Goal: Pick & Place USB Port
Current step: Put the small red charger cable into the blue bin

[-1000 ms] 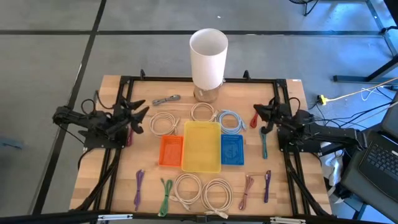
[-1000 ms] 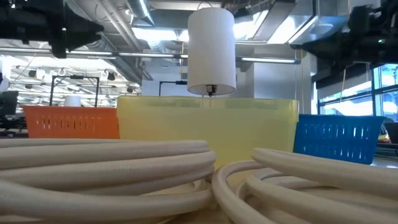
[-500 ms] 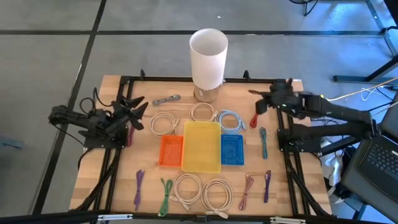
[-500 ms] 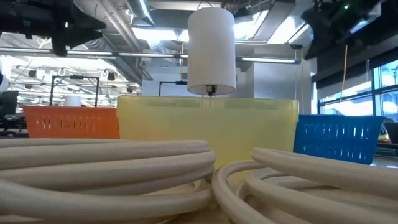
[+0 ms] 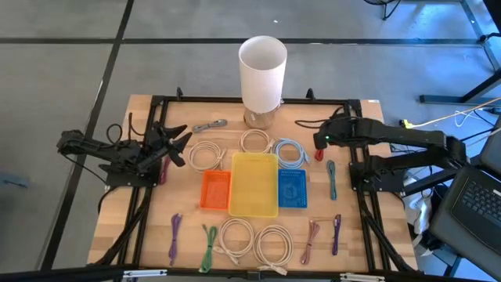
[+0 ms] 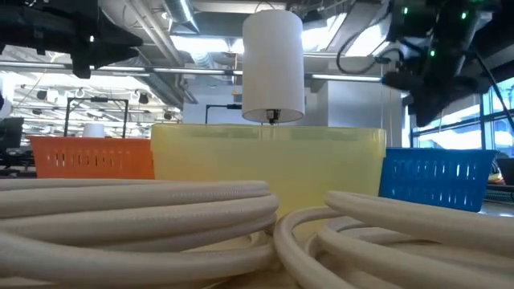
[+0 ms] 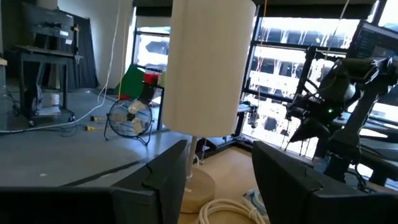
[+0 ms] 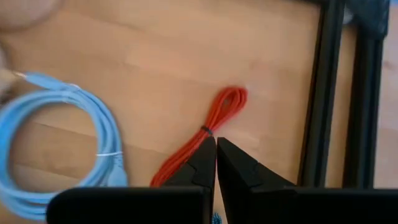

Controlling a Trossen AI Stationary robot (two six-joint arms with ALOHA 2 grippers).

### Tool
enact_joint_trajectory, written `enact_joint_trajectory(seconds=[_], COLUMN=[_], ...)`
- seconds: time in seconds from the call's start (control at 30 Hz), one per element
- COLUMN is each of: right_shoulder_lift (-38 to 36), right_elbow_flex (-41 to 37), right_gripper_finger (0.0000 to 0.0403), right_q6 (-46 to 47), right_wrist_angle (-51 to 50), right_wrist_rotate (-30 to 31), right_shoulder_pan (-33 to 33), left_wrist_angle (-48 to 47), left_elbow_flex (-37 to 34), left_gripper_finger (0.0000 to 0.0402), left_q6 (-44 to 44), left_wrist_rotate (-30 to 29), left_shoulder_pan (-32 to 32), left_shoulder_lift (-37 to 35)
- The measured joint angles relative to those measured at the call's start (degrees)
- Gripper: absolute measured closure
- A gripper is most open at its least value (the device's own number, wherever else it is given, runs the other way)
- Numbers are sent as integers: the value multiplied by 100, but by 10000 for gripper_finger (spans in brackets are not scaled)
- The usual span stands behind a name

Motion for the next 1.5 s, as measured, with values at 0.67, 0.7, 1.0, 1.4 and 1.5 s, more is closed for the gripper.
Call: enact_joint_trajectory(seconds=[0.67, 0.7, 1.0, 1.4, 1.5], right_shoulder_lift=[67, 67, 107, 315, 434], right_elbow_flex=[-623, -630, -1415, -2654, -2660], right_gripper_finger=[232, 223, 202, 232, 240], right_q6=[-341, -248, 487, 621, 617], right_wrist_angle=[1638, 1652, 2130, 4235, 4239], right_wrist_rotate=[-582, -665, -801, -962, -945], right_shoulder_pan=[-815, -837, -842, -841, -842], left_wrist_angle=[-63, -67, -89, 332, 327], left_elbow_flex=[0, 0, 0, 0, 0], left_gripper_finger=[229, 229, 229, 230, 231], left_q6=[-12, -10, 45, 452, 394], left_wrist_rotate=[485, 467, 219, 203, 198], left_shoulder_pan=[-7, -6, 0, 122, 146], left_shoulder_lift=[40, 40, 40, 38, 39])
